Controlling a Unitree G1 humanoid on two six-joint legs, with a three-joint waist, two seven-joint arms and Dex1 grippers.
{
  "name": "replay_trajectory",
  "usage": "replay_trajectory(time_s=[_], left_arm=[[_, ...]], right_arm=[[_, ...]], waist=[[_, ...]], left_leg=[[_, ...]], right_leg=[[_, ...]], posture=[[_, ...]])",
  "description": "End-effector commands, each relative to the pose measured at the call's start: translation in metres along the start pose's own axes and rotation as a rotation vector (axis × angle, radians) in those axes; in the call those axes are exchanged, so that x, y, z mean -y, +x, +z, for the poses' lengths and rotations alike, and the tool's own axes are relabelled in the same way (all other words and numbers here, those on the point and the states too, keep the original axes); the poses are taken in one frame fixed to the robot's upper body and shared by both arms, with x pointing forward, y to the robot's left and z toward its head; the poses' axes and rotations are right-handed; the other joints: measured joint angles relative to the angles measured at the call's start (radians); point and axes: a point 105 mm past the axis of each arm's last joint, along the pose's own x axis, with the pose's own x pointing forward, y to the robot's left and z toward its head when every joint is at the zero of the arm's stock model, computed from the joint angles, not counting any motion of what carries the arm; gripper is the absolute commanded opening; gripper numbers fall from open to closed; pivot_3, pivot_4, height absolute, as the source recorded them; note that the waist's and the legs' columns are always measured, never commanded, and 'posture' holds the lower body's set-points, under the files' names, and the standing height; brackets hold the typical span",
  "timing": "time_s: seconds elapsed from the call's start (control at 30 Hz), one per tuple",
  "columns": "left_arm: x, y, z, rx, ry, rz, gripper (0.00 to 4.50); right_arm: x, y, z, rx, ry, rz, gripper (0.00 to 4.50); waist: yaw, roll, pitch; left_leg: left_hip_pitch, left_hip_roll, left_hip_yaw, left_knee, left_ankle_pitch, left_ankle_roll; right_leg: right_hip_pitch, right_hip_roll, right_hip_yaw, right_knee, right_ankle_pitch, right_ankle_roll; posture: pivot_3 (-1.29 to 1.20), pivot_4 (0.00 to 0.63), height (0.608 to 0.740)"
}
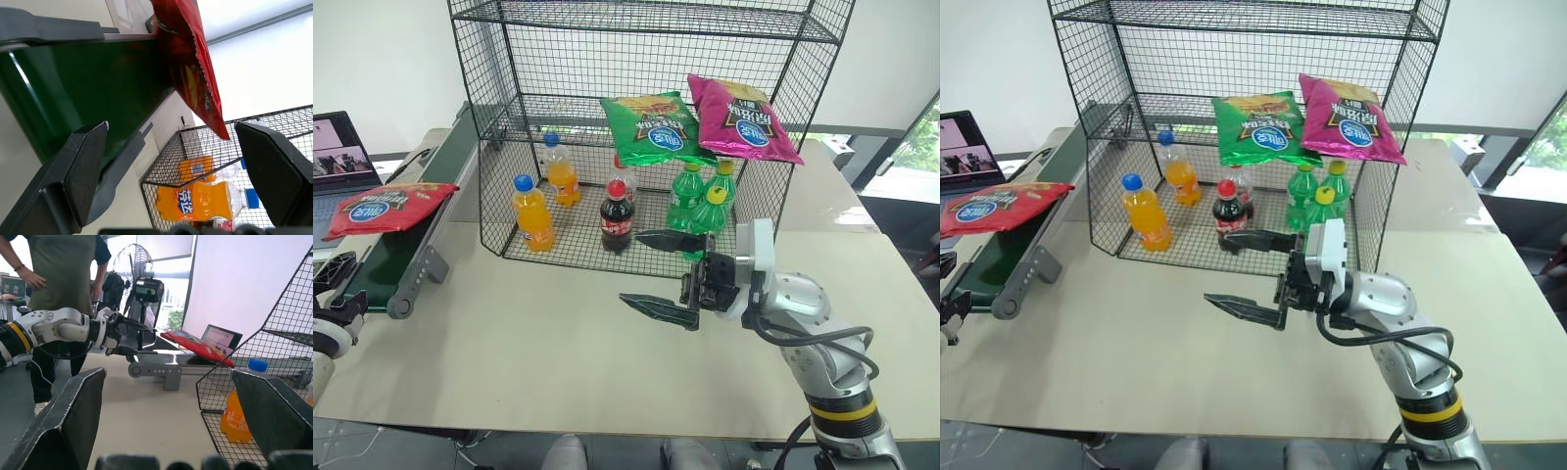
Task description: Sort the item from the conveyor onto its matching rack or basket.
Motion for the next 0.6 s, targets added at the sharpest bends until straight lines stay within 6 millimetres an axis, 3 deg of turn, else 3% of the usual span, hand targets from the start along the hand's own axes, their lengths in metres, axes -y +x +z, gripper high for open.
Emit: replay_trajectory(time_s=[0.03, 0.53, 0.6], left_arm=[[0.008, -0.004, 0.008, 0.026, 0.028, -0.033, 4.43], [0.006, -0.003, 0.027, 0.121, 0.054, -0.029, 4.43], [0.009, -0.004, 0.030, 0.148, 0.061, -0.046, 3.91]], right_arm=[[-0.001, 0.001, 0.014, 0.039, -0.051, 0.019, 4.50], [0.002, 0.000, 0.015, 0.032, -0.072, -0.001, 4.50], [0.002, 0.000, 0.015, 0.029, -0.073, -0.007, 4.50]], waist=[[0.000, 0.000, 0.000], [0.000, 0.000, 0.000], [0.000, 0.000, 0.000]], left_leg=[[0.000, 0.000, 0.000, -0.001, 0.000, 0.000], [0.001, 0.000, 0.000, -0.002, 0.000, -0.001], [0.001, 0.000, 0.000, -0.002, 0.000, -0.001]], right_leg=[[0.000, 0.000, 0.000, 0.000, 0.000, 0.000], [0.000, 0.000, 0.000, 0.000, -0.001, -0.001], [-0.001, 0.000, 0.000, 0.000, -0.001, -0.001]], posture=[[0.00, 0.150, 0.740], [0.00, 0.150, 0.740], [0.00, 0.150, 0.740]])
